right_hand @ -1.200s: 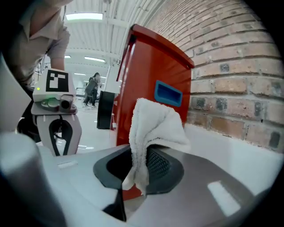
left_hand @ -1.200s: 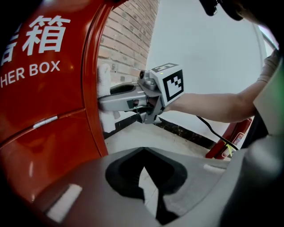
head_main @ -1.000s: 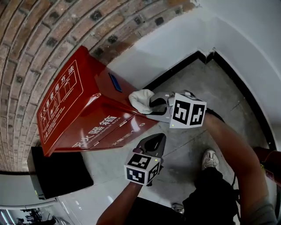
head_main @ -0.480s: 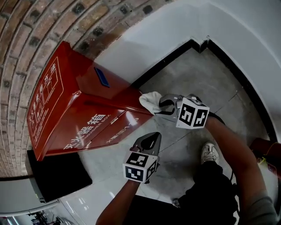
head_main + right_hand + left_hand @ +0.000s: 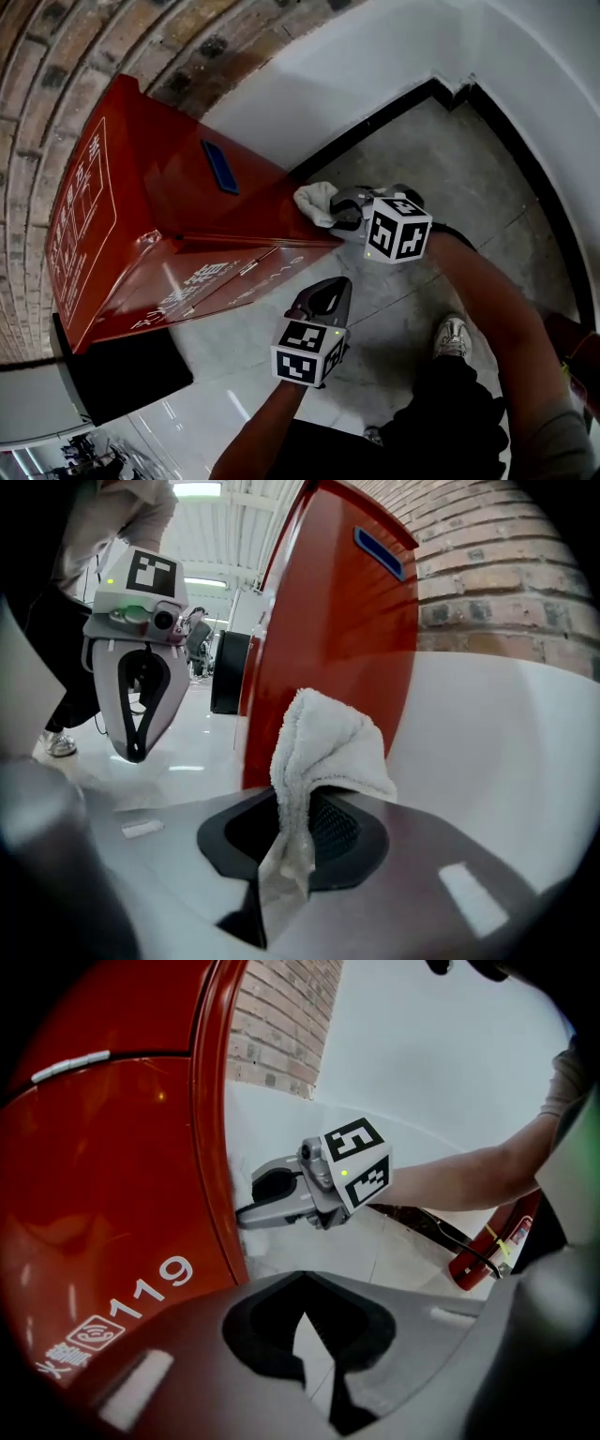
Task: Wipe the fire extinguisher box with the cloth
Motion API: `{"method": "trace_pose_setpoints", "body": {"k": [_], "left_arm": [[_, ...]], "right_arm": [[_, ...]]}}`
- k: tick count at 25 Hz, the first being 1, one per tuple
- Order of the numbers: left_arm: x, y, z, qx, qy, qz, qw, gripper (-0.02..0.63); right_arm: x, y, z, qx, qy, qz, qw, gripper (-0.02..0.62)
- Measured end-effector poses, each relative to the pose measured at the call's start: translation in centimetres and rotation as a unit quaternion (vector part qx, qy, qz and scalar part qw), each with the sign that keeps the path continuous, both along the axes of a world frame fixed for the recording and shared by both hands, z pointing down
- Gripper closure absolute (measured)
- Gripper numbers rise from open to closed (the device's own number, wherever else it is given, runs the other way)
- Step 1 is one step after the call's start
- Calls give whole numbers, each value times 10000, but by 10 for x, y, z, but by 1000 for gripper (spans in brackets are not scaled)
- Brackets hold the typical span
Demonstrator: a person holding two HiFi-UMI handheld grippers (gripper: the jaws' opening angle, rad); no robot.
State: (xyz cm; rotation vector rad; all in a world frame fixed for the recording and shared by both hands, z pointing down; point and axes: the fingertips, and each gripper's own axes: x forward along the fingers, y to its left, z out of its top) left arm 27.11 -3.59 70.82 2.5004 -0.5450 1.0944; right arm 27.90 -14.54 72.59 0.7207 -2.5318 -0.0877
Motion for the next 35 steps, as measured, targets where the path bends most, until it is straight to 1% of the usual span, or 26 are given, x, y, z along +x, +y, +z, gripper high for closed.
{"method": "trace_pose_setpoints", "body": {"k": [5, 10, 13, 18, 20, 24, 28, 32, 35], "left_arm": [[-5, -13, 8, -52, -79, -205, 9997, 604], [-5, -22, 13, -90, -77, -272, 9996, 604], [-9, -27, 19, -71, -112, -282, 9995, 604], [-17, -25, 31, -110, -172, -282, 9994, 604], [-20, -23, 34, -127, -190, -272, 9994, 604], [-25, -20, 34, -98, -213, -196, 9995, 604], [-25, -22, 25, -63, -150, -165, 9997, 604], [-25, -20, 20, 105, -201, 30, 9997, 604], [-23, -11, 13, 155, -206, 151, 9996, 604]], "right_arm": [[3, -46, 5, 83, 109, 3, 9999, 503], [10, -85, 18, 26, 141, 110, 9998, 503], [10, -99, 33, -117, 54, 227, 9997, 503], [9, -103, 65, -501, -150, 500, 9974, 503], [7, -102, 71, -673, -318, 577, 9956, 503], [6, -84, 74, -943, -520, 461, 9931, 505], [7, -62, 71, -1050, -499, 380, 9925, 505], [4, -34, 65, -1145, -411, 298, 9921, 505], [-2, -7, 65, -1253, -365, 223, 9912, 505]]}}
